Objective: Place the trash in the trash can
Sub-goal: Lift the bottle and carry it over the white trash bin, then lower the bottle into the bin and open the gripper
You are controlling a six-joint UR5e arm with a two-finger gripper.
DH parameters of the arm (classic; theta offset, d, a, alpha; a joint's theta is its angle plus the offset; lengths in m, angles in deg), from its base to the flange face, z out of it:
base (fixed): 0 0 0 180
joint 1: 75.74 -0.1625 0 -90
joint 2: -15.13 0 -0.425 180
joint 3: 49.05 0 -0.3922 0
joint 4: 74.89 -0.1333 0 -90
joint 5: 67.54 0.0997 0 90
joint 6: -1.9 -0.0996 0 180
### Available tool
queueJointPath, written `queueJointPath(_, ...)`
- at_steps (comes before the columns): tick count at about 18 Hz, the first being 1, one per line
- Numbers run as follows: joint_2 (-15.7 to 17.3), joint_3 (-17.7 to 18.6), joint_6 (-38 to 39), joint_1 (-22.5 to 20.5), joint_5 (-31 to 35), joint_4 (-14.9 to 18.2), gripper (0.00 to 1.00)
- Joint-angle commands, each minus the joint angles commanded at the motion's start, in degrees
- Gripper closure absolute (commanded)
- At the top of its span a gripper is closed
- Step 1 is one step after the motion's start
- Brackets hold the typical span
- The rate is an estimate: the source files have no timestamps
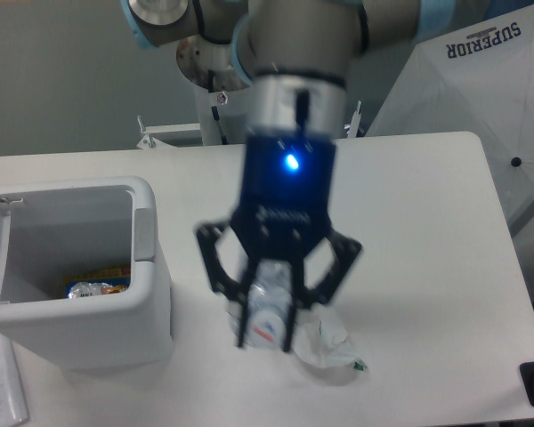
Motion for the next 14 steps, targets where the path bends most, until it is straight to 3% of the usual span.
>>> queueJointPath(8, 1.7, 5.0, 0.1, 10.1, 0.6, 0.1, 0.74)
queueJointPath(14, 1.2, 8.4, 0.2, 12.7, 0.7, 0.1, 0.73)
